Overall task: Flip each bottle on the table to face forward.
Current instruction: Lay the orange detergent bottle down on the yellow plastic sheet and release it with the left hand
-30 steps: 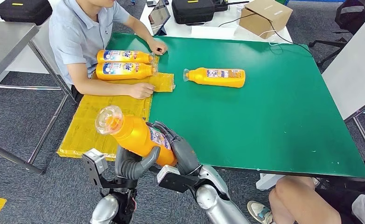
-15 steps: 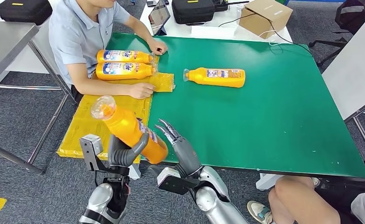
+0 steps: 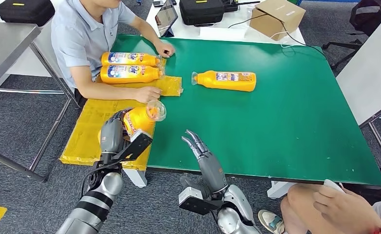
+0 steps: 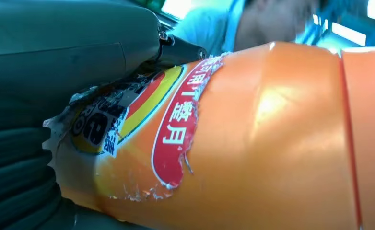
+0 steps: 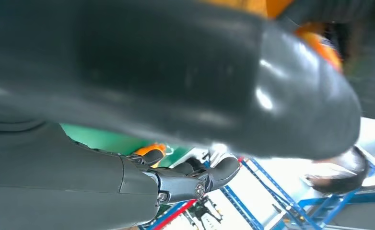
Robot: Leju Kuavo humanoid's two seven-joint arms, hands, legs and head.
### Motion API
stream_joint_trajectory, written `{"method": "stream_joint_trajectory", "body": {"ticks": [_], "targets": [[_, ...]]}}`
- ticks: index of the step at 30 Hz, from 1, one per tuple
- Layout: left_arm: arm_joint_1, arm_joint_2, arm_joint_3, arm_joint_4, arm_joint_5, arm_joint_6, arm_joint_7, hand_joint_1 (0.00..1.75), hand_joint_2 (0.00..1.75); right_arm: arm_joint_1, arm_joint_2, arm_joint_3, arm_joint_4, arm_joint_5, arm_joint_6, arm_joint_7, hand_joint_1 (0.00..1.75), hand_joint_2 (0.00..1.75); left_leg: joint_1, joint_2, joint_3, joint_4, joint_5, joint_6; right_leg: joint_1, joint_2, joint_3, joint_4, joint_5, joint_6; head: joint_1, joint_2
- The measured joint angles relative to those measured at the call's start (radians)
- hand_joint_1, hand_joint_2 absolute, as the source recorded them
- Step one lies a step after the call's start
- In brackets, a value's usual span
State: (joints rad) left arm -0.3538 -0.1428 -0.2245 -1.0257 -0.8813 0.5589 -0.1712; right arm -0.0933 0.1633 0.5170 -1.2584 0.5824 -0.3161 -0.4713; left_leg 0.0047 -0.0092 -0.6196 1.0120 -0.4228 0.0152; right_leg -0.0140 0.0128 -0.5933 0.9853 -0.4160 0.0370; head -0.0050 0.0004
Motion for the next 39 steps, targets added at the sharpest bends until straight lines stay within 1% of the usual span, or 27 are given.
{"method": "stream_joint_trajectory", "body": {"ticks": [2,6,8,11,15,16,17,18,20,21,22,23,26,29,31,34,36,39], "targets": [[-0.038,0.008,-0.004,0.073,-0.046,-0.043,0.027,1.75,1.75,0.005,-0.002,-0.007,-0.005,-0.001,0.018,0.000,0.00,0.00,0.000,0.000,0.000,0.000,0.000,0.000,0.000,0.000,0.000,0.000,0.000,0.000,0.000,0.000],[-0.128,0.018,-0.029,0.223,-0.140,-0.159,0.087,1.75,1.75,0.007,-0.003,-0.011,-0.006,-0.008,0.069,-0.006,0.00,0.00,0.000,0.000,0.000,0.000,0.001,0.000,0.000,0.000,0.001,0.000,0.000,0.000,0.000,0.000],[-0.173,0.021,-0.045,0.293,-0.181,-0.197,0.111,1.75,1.75,0.006,-0.003,-0.011,-0.006,-0.010,0.090,-0.012,0.00,0.00,0.000,0.000,0.001,0.000,0.001,0.000,0.000,0.000,0.001,0.000,0.000,0.000,0.000,0.000],[-0.229,0.022,-0.066,0.382,-0.221,-0.241,0.138,1.75,1.75,0.006,-0.003,-0.009,-0.006,-0.013,0.110,-0.018,0.00,0.00,0.000,0.000,0.002,0.000,0.001,0.000,0.000,0.000,0.002,0.000,0.000,0.000,0.000,0.000],[-0.278,0.023,-0.090,0.462,-0.267,-0.277,0.168,1.75,1.75,0.006,-0.003,-0.008,-0.006,-0.017,0.120,-0.020,0.00,0.00,0.000,0.000,0.003,0.000,0.001,0.000,0.001,0.000,0.003,0.001,0.000,0.000,0.000,0.000],[-0.288,0.024,-0.096,0.479,-0.280,-0.283,0.177,1.69,1.75,0.006,-0.003,-0.008,-0.006,-0.020,0.121,-0.020,0.00,0.00,0.000,0.000,0.003,0.000,0.001,-0.001,0.001,0.000,0.003,0.001,0.000,0.000,0.000,0.000],[-0.297,0.025,-0.102,0.493,-0.291,-0.288,0.186,1.47,1.75,0.006,-0.003,-0.008,-0.006,-0.023,0.121,-0.020,0.00,0.00,0.000,0.000,0.003,0.000,0.001,-0.001,0.001,0.000,0.003,0.001,0.000,0.000,0.000,0.000],[-0.305,0.025,-0.107,0.504,-0.299,-0.292,0.192,1.21,1.75,0.006,-0.003,-0.008,-0.005,-0.026,0.122,-0.021,0.00,0.00,0.000,0.000,0.003,0.000,0.001,-0.001,0.001,0.000,0.003,0.001,0.000,0.000,0.000,0.000],[-0.317,0.026,-0.117,0.524,-0.313,-0.299,0.200,0.45,1.75,0.006,-0.003,-0.008,-0.005,-0.030,0.122,-0.022,0.00,0.00,0.000,0.000,0.003,0.000,0.001,-0.002,0.001,0.000,0.003,0.001,0.000,0.000,0.000,0.000],[-0.322,0.026,-0.121,0.532,-0.317,-0.304,0.201,0.23,1.75,0.006,-0.003,-0.008,-0.004,-0.030,0.122,-0.023,0.00,0.00,0.000,0.000,0.003,0.000,0.001,-0.002,0.001,0.000,0.003,0.002,0.000,0.000,0.000,0.000],[-0.325,0.026,-0.124,0.540,-0.320,-0.310,0.203,0.06,1.75,0.006,-0.003,-0.008,-0.004,-0.031,0.121,-0.024,0.00,0.00,0.000,0.000,0.003,0.000,0.001,-0.002,0.001,0.000,0.003,0.002,0.000,0.000,0.000,0.000],[-0.326,0.026,-0.126,0.546,-0.322,-0.317,0.202,0.01,1.75,0.006,-0.003,-0.008,-0.003,-0.031,0.121,-0.026,0.00,0.00,0.000,0.001,0.003,0.000,0.001,-0.002,0.001,0.000,0.002,0.002,0.000,0.000,0.000,0.000],[-0.328,0.028,-0.130,0.557,-0.327,-0.331,0.193,0.00,1.75,0.006,-0.003,-0.008,-0.001,-0.031,0.117,-0.032,0.00,0.00,0.000,0.000,0.003,0.000,0.001,-0.002,0.001,0.000,0.002,0.002,0.000,0.000,0.000,0.000],[-0.329,0.029,-0.131,0.558,-0.295,-0.349,0.155,0.00,1.75,0.006,-0.003,-0.010,0.004,-0.031,0.109,-0.037,0.00,0.00,0.000,0.000,0.003,0.000,0.001,-0.002,0.000,0.000,0.003,0.002,0.000,0.000,0.000,0.000],[-0.328,0.030,-0.117,0.557,-0.228,-0.371,0.099,0.00,1.75,0.006,-0.003,-0.013,0.008,-0.031,0.103,-0.040,0.00,0.00,0.000,0.000,0.003,0.000,0.001,-0.002,0.000,0.000,0.003,0.002,0.000,0.000,0.000,0.000],[-0.326,0.029,-0.070,0.548,-0.087,-0.420,-0.013,0.00,1.75,0.006,-0.003,-0.018,0.015,-0.033,0.093,-0.046,0.00,0.00,0.000,-0.001,0.003,0.000,0.001,-0.001,0.000,-0.001,0.003,0.002,0.000,0.000,0.000,0.000],[-0.314,0.027,-0.036,0.530,-0.014,-0.450,-0.067,0.00,1.75,0.004,-0.003,-0.019,0.022,-0.035,0.086,-0.052,0.00,0.00,0.000,-0.001,0.003,0.000,0.001,-0.001,0.000,-0.001,0.003,0.002,0.000,0.000,0.000,0.000],[-0.278,0.026,0.012,0.464,0.111,-0.483,-0.130,0.00,1.75,0.004,-0.003,-0.022,0.034,-0.042,0.071,-0.063,0.00,0.00,0.000,-0.001,0.003,0.000,0.002,-0.001,0.000,-0.001,0.003,0.002,0.000,0.000,0.000,0.000]]}}
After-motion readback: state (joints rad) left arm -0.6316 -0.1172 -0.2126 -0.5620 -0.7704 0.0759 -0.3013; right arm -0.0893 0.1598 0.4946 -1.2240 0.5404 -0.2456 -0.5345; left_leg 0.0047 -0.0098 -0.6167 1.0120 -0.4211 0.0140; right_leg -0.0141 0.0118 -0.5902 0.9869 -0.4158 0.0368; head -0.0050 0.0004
